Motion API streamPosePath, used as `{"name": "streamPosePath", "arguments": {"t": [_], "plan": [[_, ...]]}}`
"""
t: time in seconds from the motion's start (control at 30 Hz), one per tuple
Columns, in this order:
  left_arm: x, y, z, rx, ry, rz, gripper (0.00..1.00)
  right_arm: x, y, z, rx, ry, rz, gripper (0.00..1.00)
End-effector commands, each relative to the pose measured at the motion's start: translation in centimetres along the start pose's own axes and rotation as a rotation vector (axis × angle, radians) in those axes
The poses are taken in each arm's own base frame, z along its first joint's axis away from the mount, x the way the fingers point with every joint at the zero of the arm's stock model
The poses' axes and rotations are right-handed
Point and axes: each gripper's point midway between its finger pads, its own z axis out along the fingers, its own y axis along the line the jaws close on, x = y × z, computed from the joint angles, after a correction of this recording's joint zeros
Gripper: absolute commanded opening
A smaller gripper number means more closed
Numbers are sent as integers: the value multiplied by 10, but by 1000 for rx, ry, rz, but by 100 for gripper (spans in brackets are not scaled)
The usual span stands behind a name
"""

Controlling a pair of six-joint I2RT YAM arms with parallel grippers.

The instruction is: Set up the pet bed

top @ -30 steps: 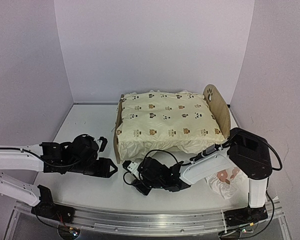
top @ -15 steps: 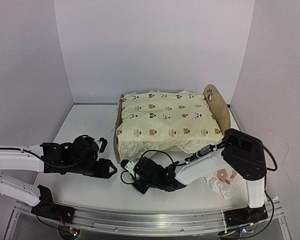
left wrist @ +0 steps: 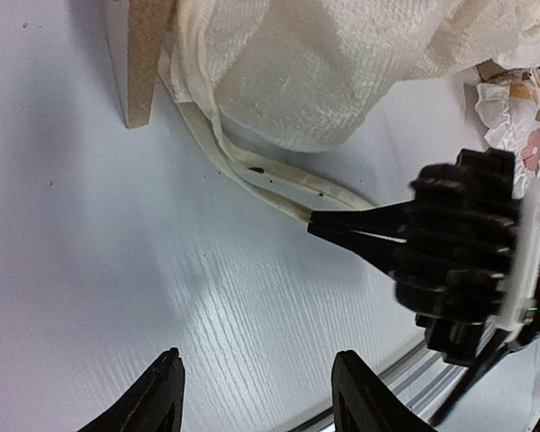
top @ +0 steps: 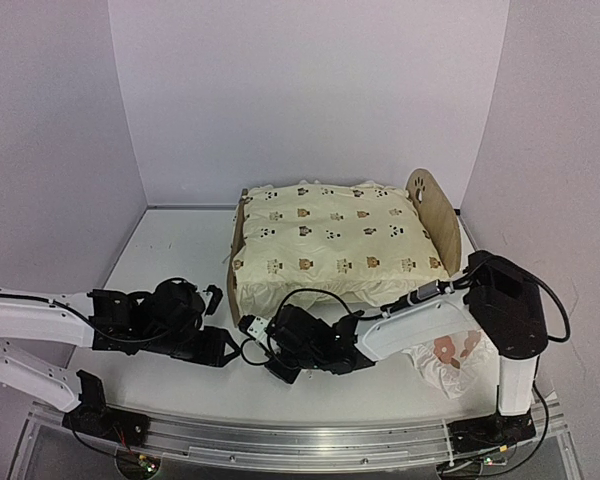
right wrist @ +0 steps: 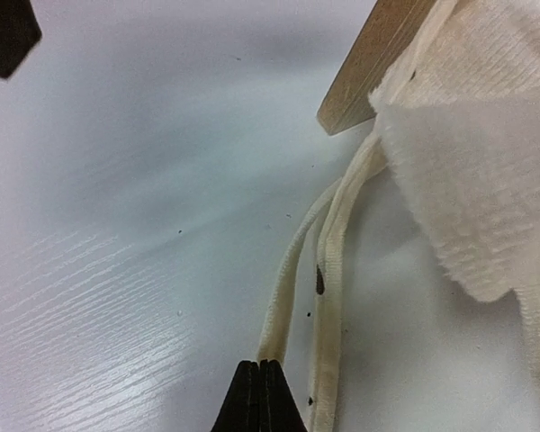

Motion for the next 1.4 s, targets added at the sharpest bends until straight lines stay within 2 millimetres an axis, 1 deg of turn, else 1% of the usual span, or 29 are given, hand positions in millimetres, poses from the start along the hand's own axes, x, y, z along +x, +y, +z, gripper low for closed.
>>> {"name": "streamPosePath", "arguments": {"t": [0.0, 0.17, 0.27, 0.37, 0.47, 0.53, 0.67, 0.83, 0.9, 0.97, 1.17, 1.23, 1.37], "plan": [[3, -12, 5, 19, -1, 10, 58, -32, -18, -29, 18, -67, 7, 0], [9, -28, 19, 18, 13, 34, 61, -31, -35, -27, 9, -62, 35, 0], [17, -38, 36, -9, 35, 58, 64, -24, -40, -22, -26, -46, 52, 0], [19, -48, 55, -72, 37, 74, 73, -14, -41, -17, -72, -25, 63, 0], [20, -65, 70, -104, 18, 103, 90, 0, -39, -11, -128, 4, 68, 0], [22, -75, 77, -112, 11, 122, 99, 9, -38, -7, -168, 19, 76, 0], [20, -80, 82, -139, -13, 128, 100, 26, -38, -1, -229, 40, 94, 0], [23, -96, 89, -79, -18, 135, 99, 33, -37, 0, -283, 41, 110, 0], [25, -106, 94, -72, -24, 145, 99, 33, -35, 0, -305, 39, 115, 0], [27, -112, 100, -87, -29, 158, 99, 32, -35, 0, -309, 35, 118, 0], [28, -131, 120, -111, -55, 160, 97, 25, -41, -7, -316, 14, 140, 0], [27, -141, 121, -105, -79, 165, 97, 22, -44, -9, -317, 7, 151, 0], [26, -163, 117, -85, -142, 189, 97, 15, -45, -11, -334, -5, 189, 0]]}}
